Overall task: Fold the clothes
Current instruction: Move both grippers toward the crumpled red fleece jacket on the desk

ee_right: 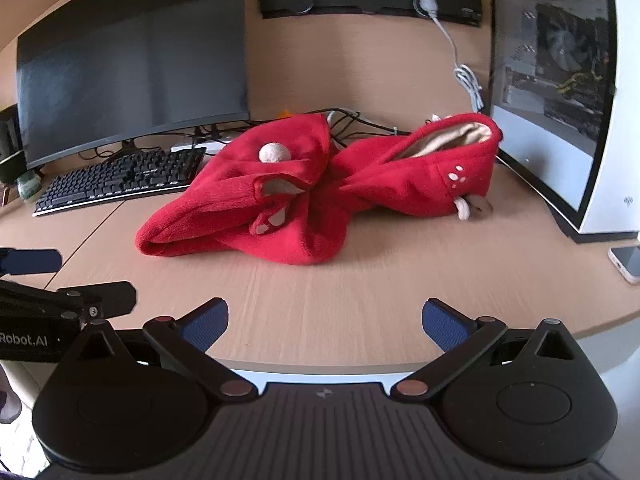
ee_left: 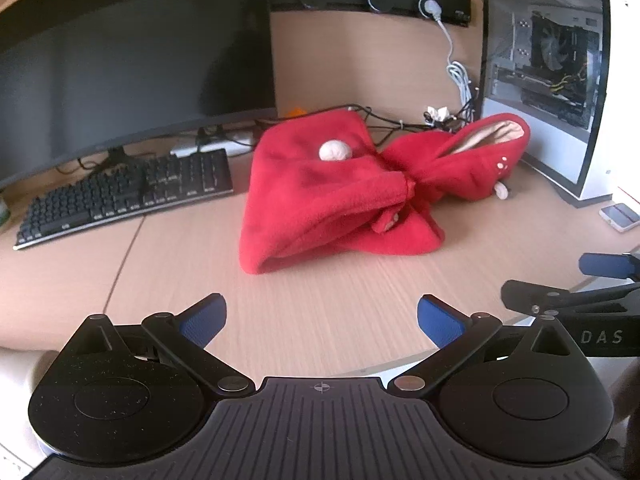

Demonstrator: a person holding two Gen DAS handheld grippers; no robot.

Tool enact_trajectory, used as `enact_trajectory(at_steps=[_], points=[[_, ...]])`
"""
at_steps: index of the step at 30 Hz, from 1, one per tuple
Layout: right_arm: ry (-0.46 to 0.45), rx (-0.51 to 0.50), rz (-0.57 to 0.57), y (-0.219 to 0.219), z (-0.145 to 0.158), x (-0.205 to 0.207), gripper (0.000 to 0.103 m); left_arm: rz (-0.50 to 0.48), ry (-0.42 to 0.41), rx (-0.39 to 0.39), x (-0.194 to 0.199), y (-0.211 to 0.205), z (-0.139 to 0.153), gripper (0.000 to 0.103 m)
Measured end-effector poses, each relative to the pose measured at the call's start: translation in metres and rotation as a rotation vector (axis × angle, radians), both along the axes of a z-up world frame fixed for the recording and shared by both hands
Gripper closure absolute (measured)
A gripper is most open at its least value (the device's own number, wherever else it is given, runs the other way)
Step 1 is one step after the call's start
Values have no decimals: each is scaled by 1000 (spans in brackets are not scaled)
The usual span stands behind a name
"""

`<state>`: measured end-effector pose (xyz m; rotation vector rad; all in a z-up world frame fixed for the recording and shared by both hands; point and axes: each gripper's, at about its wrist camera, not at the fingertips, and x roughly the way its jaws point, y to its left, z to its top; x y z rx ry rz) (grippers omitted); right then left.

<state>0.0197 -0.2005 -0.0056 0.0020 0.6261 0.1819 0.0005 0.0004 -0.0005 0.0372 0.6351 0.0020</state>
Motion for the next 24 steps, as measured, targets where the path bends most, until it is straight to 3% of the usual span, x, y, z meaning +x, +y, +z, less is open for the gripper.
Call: enact_trajectory(at_steps=[4, 24], points=[[1, -37, 7, 7, 0, 4, 0, 8, 5, -5, 3, 2, -2, 0], [15, -9, 7, -7, -7, 8, 0, 44, 59, -33, 12, 8, -12, 0]])
